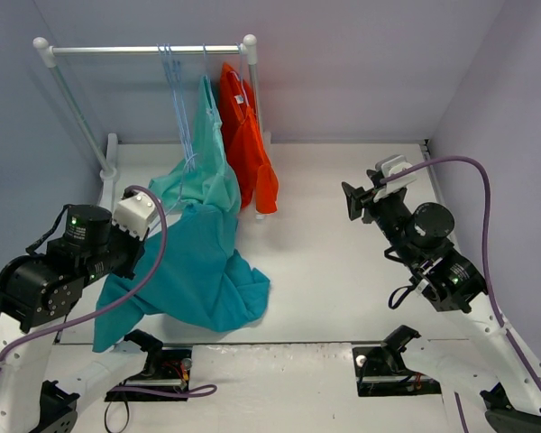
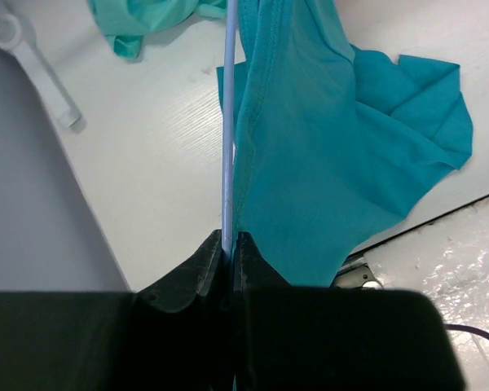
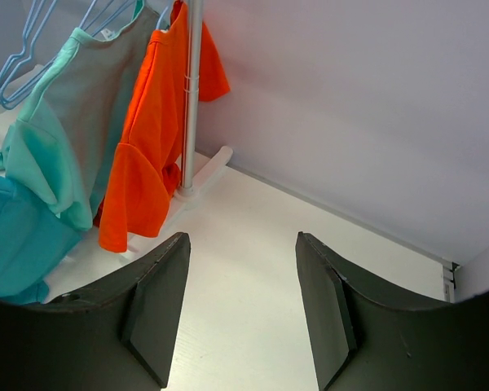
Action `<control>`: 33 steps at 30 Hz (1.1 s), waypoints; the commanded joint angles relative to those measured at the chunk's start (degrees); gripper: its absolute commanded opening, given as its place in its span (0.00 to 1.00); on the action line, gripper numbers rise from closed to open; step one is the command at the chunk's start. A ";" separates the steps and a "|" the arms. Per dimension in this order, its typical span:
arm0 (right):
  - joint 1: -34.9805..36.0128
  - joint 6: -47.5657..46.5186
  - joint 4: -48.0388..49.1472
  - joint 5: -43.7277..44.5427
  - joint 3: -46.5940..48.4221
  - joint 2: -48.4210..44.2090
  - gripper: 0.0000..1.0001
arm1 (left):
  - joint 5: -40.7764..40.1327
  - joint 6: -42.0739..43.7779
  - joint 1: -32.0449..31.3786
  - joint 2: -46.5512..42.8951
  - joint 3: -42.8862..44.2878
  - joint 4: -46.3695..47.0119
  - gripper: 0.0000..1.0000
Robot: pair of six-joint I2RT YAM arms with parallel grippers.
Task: Place the t-shirt on the hanger
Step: Place the hanger at the clothesline.
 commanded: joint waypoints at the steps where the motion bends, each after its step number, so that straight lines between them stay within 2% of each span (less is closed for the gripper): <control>1: -0.19 0.71 4.19 -0.17 -0.55 0.30 0.52 | -7.41 -2.19 0.01 1.59 2.07 2.03 0.00; 12: -0.19 0.62 4.10 -0.61 -1.03 0.34 0.52 | -23.99 -4.58 0.01 4.41 4.93 5.09 0.00; 15: -0.19 0.88 4.17 -0.91 -1.18 -0.04 0.52 | -29.08 -2.98 0.24 4.92 4.67 10.86 0.00; 18: -0.19 1.34 4.19 -1.89 -1.36 -0.55 0.52 | -30.51 0.81 2.04 6.73 4.32 17.54 0.00; 23: -0.19 2.60 4.19 -4.21 -2.37 -2.10 0.52 | -22.55 3.21 13.09 11.76 8.45 26.42 0.00; 26: -0.19 2.90 4.10 -4.47 -3.09 -3.87 0.52 | -18.50 5.12 17.60 16.93 15.07 30.58 0.00; 33: -0.19 3.59 4.02 -5.79 -4.34 -6.74 0.52 | -10.69 6.35 21.91 28.06 29.40 34.42 0.00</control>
